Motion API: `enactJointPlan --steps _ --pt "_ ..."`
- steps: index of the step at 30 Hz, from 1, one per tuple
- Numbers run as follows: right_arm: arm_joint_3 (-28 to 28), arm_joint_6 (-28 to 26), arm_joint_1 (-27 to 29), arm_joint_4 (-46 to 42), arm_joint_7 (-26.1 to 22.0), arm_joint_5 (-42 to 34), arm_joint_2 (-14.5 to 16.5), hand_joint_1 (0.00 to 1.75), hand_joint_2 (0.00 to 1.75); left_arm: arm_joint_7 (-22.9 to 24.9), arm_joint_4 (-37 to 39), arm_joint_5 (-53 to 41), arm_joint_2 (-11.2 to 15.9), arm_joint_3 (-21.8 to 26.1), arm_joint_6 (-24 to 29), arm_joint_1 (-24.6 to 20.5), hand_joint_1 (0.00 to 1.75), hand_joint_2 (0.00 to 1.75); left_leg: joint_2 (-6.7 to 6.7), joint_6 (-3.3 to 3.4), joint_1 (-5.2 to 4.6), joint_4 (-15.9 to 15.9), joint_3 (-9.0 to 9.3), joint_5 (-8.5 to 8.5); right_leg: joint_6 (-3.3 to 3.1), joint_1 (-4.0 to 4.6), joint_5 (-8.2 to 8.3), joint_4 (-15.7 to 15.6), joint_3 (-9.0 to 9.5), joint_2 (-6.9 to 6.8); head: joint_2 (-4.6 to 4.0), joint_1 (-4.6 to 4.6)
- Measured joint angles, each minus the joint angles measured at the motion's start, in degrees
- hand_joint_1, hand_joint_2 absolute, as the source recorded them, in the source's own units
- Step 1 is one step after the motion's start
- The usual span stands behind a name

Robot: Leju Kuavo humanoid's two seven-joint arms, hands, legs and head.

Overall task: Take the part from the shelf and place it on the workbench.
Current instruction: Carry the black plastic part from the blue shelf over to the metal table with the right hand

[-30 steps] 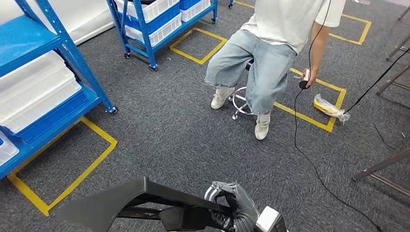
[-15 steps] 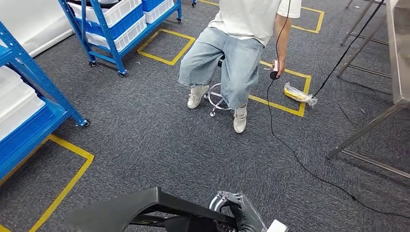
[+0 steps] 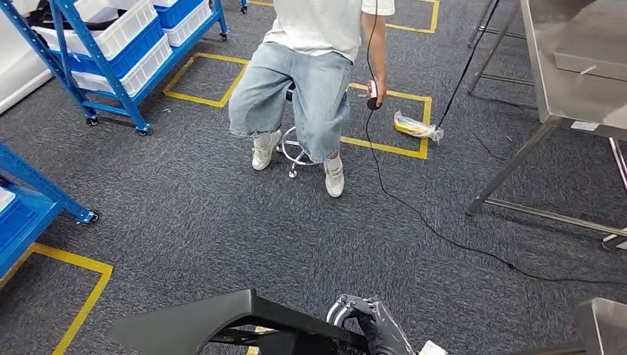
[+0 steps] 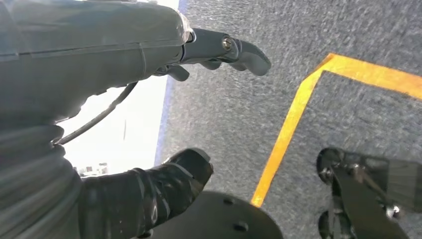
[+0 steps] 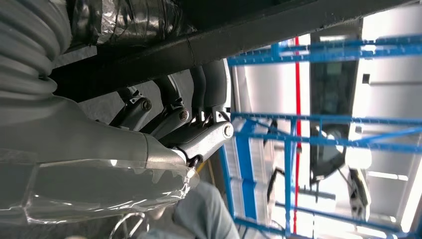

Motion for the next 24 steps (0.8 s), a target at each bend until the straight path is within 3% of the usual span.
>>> enactJointPlan --steps 2,3,4,5,7,9,11,13,15,17,19,20,21,22,24 --pt "-0.38 -0.17 0.43 -0.42 -0.35 -0.02 -0.1 1.75 1.75 0.05 -0.01 -0.44 -0.02 -0.21 -0.01 0.08 0.0 1.75 -2.75 -0.29 0.12 6.97 -3.32 -3.59 -0.43 -0.15 0.07 -0.16 0.19 1.02 0.0 -0.03" --pt "-0.59 -0.32 0.69 -0.59 -0.47 -0.03 -0.19 1.75 1.75 0.07 -0.01 -0.6 -0.04 -0.34 -0.02 0.13 0.0 1.75 -3.32 -0.38 0.13 10.89 -5.39 -5.1 -0.52 -0.12 0.05 -0.09 0.17 1.63 0.0 -0.04" --pt "-0.8 -0.49 1.04 -0.79 -0.52 -0.04 -0.32 1.75 1.75 0.07 -0.01 -0.78 -0.07 -0.52 -0.04 0.14 0.0 1.75 -3.53 -0.45 0.14 13.5 -6.88 -5.59 -0.57 -0.1 0.0 0.02 0.17 2.29 0.0 -0.05" --pt "-1.05 -0.64 1.42 -0.99 -0.54 -0.04 -0.48 1.75 1.75 0.06 -0.01 -0.92 -0.1 -0.73 -0.05 0.14 0.0 1.75 -3.61 -0.47 0.15 14.14 -7.5 -4.91 -0.56 -0.1 -0.08 0.17 0.18 3.01 0.0 -0.05" --pt "-1.57 -0.72 2.03 -1.48 -0.56 -0.04 -0.77 1.75 1.75 0.02 -0.01 -1.03 -0.14 -1.08 -0.06 0.16 0.0 1.75 -4.23 -0.42 0.31 8.78 -5.57 -0.58 -0.33 -0.22 -0.34 0.62 0.23 4.62 0.0 -0.05" --pt "-1.93 -0.59 2.31 -1.96 -0.56 -0.04 -0.93 1.75 1.75 -0.06 0.02 -1.01 -0.14 -1.17 -0.06 0.27 0.0 1.75 -6.97 -0.2 0.61 1.75 -2.65 2.53 0.22 -0.28 -0.69 1.3 -0.1 6.1 0.0 -0.04" --pt "-2.11 -0.4 2.47 -2.34 -0.56 -0.05 -1.01 1.75 1.75 -0.2 0.04 -0.96 -0.14 -1.2 -0.07 0.24 0.0 1.75 -8.66 0.3 0.58 -0.66 -1.73 2.81 0.98 -0.35 -0.74 1.67 -0.7 7.26 0.0 -0.03" --pt "-2.27 -0.03 2.66 -2.58 -0.55 -0.04 -1.08 1.75 1.75 -0.35 0.04 -0.84 -0.15 -1.21 -0.11 0.07 0.0 1.75 -7.52 1.1 0.45 -1.11 -1.61 3.08 1.76 -0.5 -0.52 1.56 -1.0 7.86 0.0 -0.03" --pt "-2.35 0.37 2.56 -2.65 -0.45 0.02 -1.14 1.75 1.75 -0.43 0.04 -0.54 -0.16 -1.2 -0.19 0.08 0.0 1.75 -6.09 1.94 0.51 -1.73 -1.32 3.44 2.29 -0.41 -1.63 3.13 -1.79 5.14 0.0 0.01" --pt "-2.38 0.85 2.07 -2.62 -0.15 0.19 -1.16 1.75 1.75 -0.51 0.04 -0.18 -0.15 -1.17 -0.35 0.23 0.0 1.75 -4.56 2.42 0.38 -2.02 -1.22 3.52 2.64 -0.38 -4.87 8.82 -4.53 1.65 0.0 0.03" --pt "-2.37 1.29 1.54 -2.53 0.34 0.49 -1.15 1.75 1.75 -0.6 0.04 0.16 -0.08 -1.12 -0.63 0.39 0.0 1.75 -2.98 2.58 0.19 -2.02 -1.24 3.39 2.87 -0.52 -7.49 15.37 -7.75 0.89 0.0 0.02" --pt "-2.36 1.41 1.35 -2.47 0.58 0.64 -1.15 1.75 1.75 -0.62 0.04 0.31 -0.03 -1.1 -0.79 0.42 0.0 1.75 -2.24 2.6 0.13 -2.01 -1.19 3.3 2.89 -0.54 -7.42 16.51 -8.27 0.79 0.0 0.01" --pt "-2.35 1.45 1.16 -2.41 0.77 0.78 -1.14 1.75 1.75 -0.63 0.04 0.47 0.02 -1.08 -0.91 0.41 0.0 1.75 -1.53 2.59 0.09 -2.0 -1.07 3.18 2.81 -0.53 -6.24 15.38 -7.6 0.65 0.0 0.01" --pt "-2.35 1.47 0.96 -2.36 0.91 0.89 -1.13 1.75 1.75 -0.66 0.04 0.61 0.05 -1.07 -0.98 0.38 0.0 1.75 -0.91 2.52 0.03 -2.0 -0.88 3.05 2.58 -0.45 -4.3 12.11 -5.79 0.19 0.0 0.01" --pt "-2.35 1.6 0.38 -2.29 1.13 1.0 -1.09 1.75 1.75 -0.7 0.04 0.84 0.06 -1.04 -1.06 0.33 0.0 1.75 0.19 2.2 -0.16 -2.02 -0.43 2.72 1.72 0.16 -1.37 4.3 -1.66 -2.19 0.0 0.01"
